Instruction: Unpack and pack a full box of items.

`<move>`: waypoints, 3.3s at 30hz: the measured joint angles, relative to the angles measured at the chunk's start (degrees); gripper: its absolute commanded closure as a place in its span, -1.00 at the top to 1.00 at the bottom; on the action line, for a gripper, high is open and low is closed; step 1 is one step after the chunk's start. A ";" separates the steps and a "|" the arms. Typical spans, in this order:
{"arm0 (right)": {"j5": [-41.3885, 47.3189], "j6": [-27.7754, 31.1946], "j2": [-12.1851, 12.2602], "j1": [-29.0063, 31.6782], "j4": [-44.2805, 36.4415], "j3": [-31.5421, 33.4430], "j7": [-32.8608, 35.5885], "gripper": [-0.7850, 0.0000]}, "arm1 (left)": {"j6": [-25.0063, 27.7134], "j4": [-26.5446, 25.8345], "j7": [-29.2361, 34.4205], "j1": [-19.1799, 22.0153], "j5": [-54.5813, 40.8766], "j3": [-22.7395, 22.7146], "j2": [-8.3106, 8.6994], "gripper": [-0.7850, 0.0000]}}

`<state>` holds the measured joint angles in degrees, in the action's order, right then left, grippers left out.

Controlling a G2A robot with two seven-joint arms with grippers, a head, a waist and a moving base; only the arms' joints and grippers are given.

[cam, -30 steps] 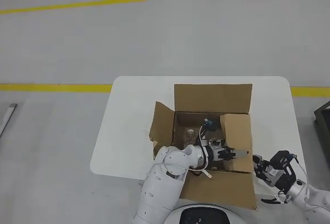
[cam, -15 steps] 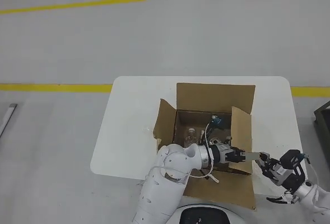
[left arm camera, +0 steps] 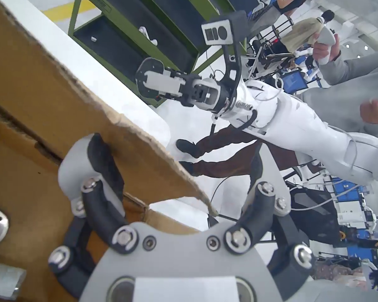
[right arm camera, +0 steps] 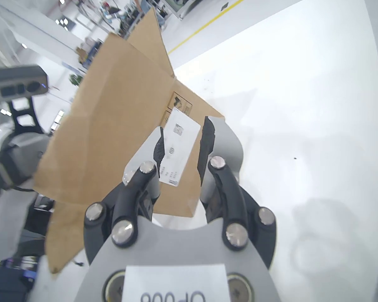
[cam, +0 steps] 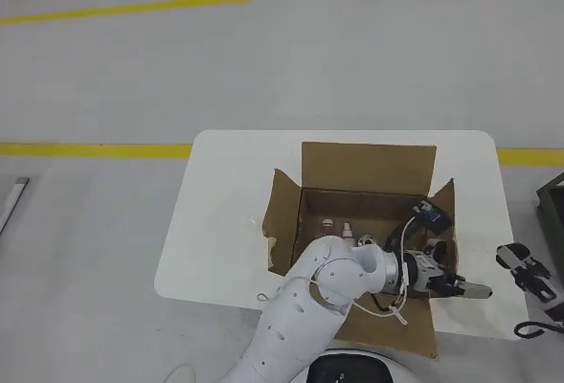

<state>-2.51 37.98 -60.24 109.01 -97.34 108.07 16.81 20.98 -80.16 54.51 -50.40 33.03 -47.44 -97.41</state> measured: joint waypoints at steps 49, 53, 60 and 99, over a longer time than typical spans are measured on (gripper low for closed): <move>11.51 -5.21 0.30 -4.99 3.17 -2.16 15.76 -1.00 | -3.37 -1.52 -0.12 1.15 1.50 -0.48 2.81 1.00; 10.74 -5.37 0.24 -5.67 4.28 -2.73 15.51 -1.00 | -4.63 -4.73 0.60 -0.35 4.48 -1.92 3.75 1.00; 9.87 -5.67 0.17 -6.77 5.34 -3.59 15.43 -1.00 | -5.80 -7.61 1.23 -3.12 5.85 -4.37 5.09 1.00; 13.25 -2.75 0.01 -4.59 4.42 1.18 15.88 -1.00 | -23.79 -11.78 10.89 -2.08 33.28 -0.14 6.14 1.00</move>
<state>10.74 35.24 -60.23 104.42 -92.92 109.25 32.69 -2.81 -91.94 65.40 -52.49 66.31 -47.58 -91.27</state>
